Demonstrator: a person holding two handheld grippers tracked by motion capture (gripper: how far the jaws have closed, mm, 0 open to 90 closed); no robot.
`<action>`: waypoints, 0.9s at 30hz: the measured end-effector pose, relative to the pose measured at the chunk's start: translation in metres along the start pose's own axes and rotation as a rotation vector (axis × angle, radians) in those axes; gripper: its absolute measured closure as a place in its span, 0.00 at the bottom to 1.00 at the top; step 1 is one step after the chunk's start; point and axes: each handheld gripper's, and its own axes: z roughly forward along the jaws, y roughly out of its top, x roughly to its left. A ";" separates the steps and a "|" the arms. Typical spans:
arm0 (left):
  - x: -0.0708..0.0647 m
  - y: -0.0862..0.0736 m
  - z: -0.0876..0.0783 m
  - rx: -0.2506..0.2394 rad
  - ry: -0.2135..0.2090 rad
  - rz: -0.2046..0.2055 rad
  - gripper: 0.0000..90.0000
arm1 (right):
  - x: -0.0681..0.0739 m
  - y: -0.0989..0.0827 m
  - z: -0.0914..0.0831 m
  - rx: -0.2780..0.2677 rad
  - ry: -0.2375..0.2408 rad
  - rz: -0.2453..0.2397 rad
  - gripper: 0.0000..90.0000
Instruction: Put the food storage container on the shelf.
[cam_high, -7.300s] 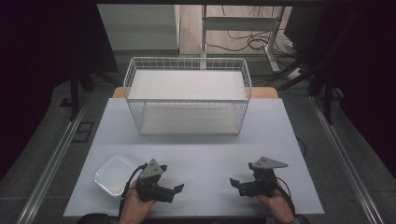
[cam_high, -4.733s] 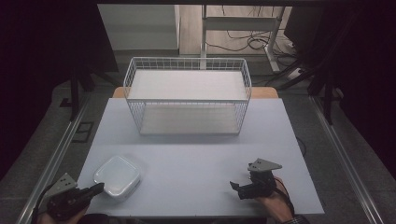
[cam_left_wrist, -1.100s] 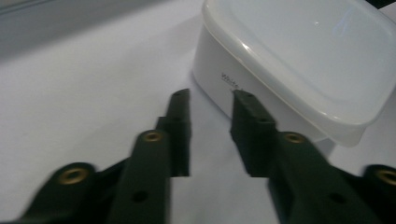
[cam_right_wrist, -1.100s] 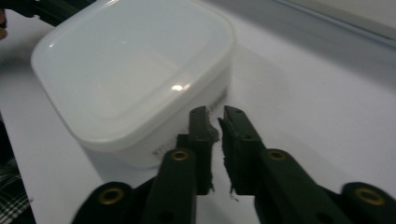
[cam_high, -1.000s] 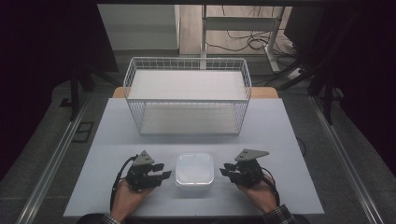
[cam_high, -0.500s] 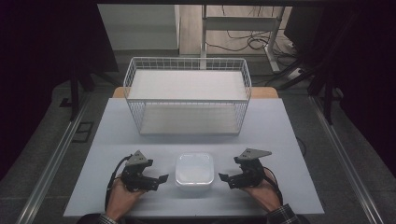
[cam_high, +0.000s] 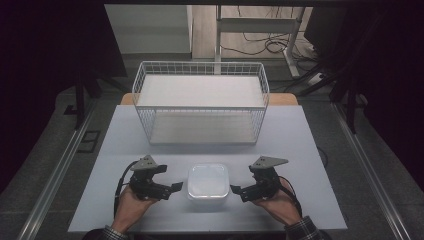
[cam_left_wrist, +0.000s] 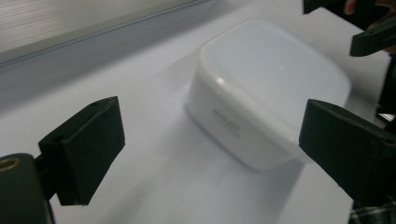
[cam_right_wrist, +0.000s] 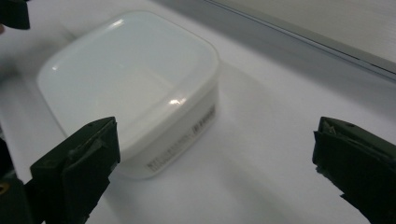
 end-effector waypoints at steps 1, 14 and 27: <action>-0.004 0.004 0.003 0.010 -0.009 0.014 0.07 | 0.002 0.002 0.000 0.001 0.004 -0.003 0.01; -0.011 0.018 0.034 0.058 -0.038 0.043 0.19 | 0.017 0.017 0.017 0.023 0.062 0.020 0.21; -0.009 0.002 0.032 0.092 -0.160 -0.043 0.44 | 0.016 0.013 0.030 0.107 0.173 0.099 0.34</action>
